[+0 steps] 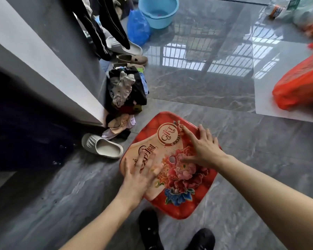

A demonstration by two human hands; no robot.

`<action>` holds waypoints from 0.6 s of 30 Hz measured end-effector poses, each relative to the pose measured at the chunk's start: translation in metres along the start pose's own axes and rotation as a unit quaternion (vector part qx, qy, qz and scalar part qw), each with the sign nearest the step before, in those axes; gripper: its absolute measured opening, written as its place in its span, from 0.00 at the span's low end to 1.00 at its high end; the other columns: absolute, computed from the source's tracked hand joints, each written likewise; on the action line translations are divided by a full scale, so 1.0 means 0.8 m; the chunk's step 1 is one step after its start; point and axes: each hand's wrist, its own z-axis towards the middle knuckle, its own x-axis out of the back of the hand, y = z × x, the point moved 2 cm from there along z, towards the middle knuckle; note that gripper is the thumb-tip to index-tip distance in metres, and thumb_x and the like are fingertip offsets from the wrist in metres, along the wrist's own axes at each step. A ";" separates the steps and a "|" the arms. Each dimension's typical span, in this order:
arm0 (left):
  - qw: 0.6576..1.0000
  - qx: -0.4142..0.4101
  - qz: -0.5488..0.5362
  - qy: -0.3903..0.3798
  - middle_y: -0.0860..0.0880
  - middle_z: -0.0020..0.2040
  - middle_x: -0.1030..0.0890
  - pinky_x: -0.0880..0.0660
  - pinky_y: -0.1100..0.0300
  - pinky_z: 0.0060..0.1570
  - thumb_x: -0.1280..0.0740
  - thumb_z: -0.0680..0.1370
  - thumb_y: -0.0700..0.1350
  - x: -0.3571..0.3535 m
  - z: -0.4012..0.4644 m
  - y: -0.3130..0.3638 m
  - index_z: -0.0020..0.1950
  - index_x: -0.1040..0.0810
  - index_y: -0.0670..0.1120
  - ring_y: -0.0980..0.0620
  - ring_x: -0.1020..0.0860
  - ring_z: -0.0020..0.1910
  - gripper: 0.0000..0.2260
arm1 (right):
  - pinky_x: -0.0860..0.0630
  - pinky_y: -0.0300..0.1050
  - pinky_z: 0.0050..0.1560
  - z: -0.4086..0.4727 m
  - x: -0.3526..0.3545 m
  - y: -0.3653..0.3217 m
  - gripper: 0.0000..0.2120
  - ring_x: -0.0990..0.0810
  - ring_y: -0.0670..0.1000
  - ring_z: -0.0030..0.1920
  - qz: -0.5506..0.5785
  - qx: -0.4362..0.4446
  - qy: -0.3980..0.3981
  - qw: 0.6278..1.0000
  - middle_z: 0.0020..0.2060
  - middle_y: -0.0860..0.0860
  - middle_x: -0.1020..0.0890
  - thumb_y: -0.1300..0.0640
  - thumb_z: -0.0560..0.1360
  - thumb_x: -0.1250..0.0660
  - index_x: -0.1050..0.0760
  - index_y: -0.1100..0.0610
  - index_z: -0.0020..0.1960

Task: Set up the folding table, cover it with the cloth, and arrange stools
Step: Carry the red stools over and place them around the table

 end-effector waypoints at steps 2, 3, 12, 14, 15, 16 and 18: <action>1.000 -0.006 0.011 0.020 0.42 0.75 0.34 0.32 0.26 0.55 0.23 0.65 0.54 0.005 -0.001 0.001 0.76 0.41 0.54 0.35 0.39 0.72 0.43 | 0.52 0.73 0.71 0.002 0.004 0.002 0.56 0.55 0.68 0.76 0.009 -0.002 0.001 1.000 0.77 0.61 0.56 0.27 0.60 0.28 0.64 0.32 0.73; 0.999 -0.015 0.017 0.022 0.42 0.76 0.37 0.32 0.26 0.55 0.23 0.66 0.53 0.004 -0.002 0.001 0.76 0.43 0.54 0.34 0.40 0.72 0.44 | 0.47 0.73 0.71 0.003 0.007 0.003 0.56 0.50 0.68 0.76 0.012 0.002 0.001 1.000 0.77 0.61 0.52 0.27 0.59 0.28 0.62 0.32 0.73; 0.977 -0.201 0.063 -0.033 0.47 0.78 0.41 0.30 0.30 0.58 0.22 0.62 0.47 0.010 0.003 0.041 0.78 0.43 0.56 0.32 0.40 0.74 0.49 | 0.29 0.66 0.63 -0.055 0.005 0.059 0.57 0.35 0.62 0.67 0.100 -0.057 0.008 0.993 0.66 0.58 0.37 0.31 0.56 0.23 0.55 0.36 0.74; 0.965 -0.244 0.091 -0.003 0.48 0.77 0.38 0.29 0.30 0.57 0.29 0.70 0.48 0.019 0.012 0.061 0.77 0.40 0.56 0.34 0.39 0.73 0.37 | 0.29 0.66 0.62 -0.085 -0.004 0.090 0.56 0.34 0.62 0.66 0.134 -0.087 0.016 0.987 0.65 0.58 0.36 0.31 0.56 0.23 0.54 0.36 0.73; 0.960 -0.261 0.100 0.017 0.48 0.77 0.36 0.29 0.31 0.57 0.35 0.75 0.49 0.024 0.017 0.073 0.77 0.39 0.56 0.35 0.38 0.73 0.31 | 0.28 0.65 0.61 -0.099 -0.008 0.106 0.56 0.34 0.63 0.66 0.149 -0.100 0.019 0.984 0.64 0.58 0.36 0.32 0.56 0.23 0.54 0.36 0.73; 0.955 -0.275 0.108 0.030 0.48 0.76 0.35 0.28 0.31 0.57 0.39 0.77 0.49 0.031 0.023 0.085 0.77 0.38 0.56 0.36 0.36 0.72 0.27 | 0.28 0.64 0.61 -0.113 -0.012 0.125 0.55 0.34 0.63 0.65 0.161 -0.113 0.023 0.980 0.63 0.58 0.35 0.32 0.57 0.23 0.53 0.36 0.73; 0.942 -0.306 0.127 0.053 0.48 0.77 0.37 0.28 0.33 0.57 0.37 0.76 0.46 0.044 0.036 0.109 0.77 0.39 0.55 0.37 0.35 0.73 0.30 | 0.28 0.62 0.61 -0.139 -0.019 0.161 0.54 0.34 0.64 0.65 0.179 -0.138 0.031 0.974 0.64 0.60 0.35 0.34 0.58 0.23 0.53 0.36 0.73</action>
